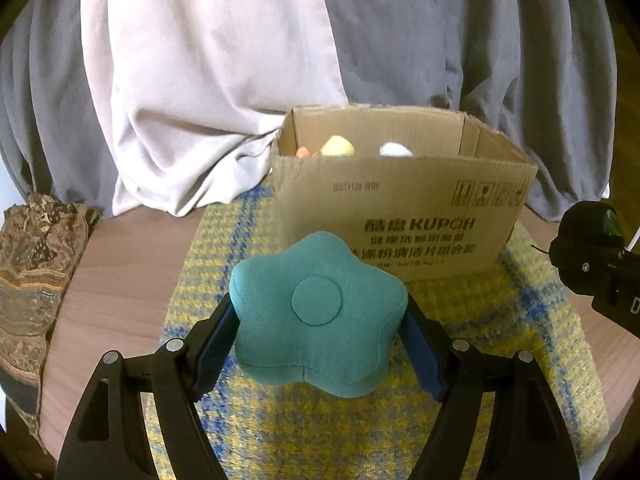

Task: Organize objects
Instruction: 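Lift the teal flower with the left tool while the right tool carries the green ball to the box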

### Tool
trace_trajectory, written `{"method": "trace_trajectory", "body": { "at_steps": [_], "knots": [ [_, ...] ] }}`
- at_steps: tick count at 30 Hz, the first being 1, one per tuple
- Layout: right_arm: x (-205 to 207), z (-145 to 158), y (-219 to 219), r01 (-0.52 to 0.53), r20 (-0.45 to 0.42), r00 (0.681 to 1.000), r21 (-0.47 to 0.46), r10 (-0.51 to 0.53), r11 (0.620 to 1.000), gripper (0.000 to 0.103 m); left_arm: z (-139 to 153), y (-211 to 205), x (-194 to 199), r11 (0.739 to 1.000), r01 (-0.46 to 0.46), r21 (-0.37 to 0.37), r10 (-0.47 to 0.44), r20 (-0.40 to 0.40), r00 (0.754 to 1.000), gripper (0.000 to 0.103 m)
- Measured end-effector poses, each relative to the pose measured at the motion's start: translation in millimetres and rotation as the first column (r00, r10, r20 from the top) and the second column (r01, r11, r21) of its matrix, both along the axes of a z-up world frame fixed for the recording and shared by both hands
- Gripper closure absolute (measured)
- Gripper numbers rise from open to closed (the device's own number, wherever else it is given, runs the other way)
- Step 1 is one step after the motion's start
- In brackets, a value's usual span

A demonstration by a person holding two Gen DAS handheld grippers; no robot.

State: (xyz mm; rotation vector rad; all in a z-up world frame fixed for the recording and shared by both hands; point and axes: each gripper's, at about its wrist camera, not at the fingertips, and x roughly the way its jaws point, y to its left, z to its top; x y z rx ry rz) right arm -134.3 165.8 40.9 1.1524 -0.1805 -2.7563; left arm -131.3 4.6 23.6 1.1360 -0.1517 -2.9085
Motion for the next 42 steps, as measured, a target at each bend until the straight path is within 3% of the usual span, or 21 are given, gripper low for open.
{"method": "trace_trajectory", "body": {
  "at_steps": [24,42],
  "knots": [
    [7.7,69.5,-1.3,-0.026,-0.128,0.991,-0.013,0.024,1.0,0.041,68.3,4.5,-8.3,1.0,0.015,0.017,-0.014,-0.089,0.996,0.026],
    [-14.2,94.8,-4.0,-0.054,-0.154,0.987,-0.033,0.048,0.998,0.041,113.5,17.2,-32.1,0.999,0.051,0.005,-0.05,-0.148,0.988,0.026]
  ]
}}
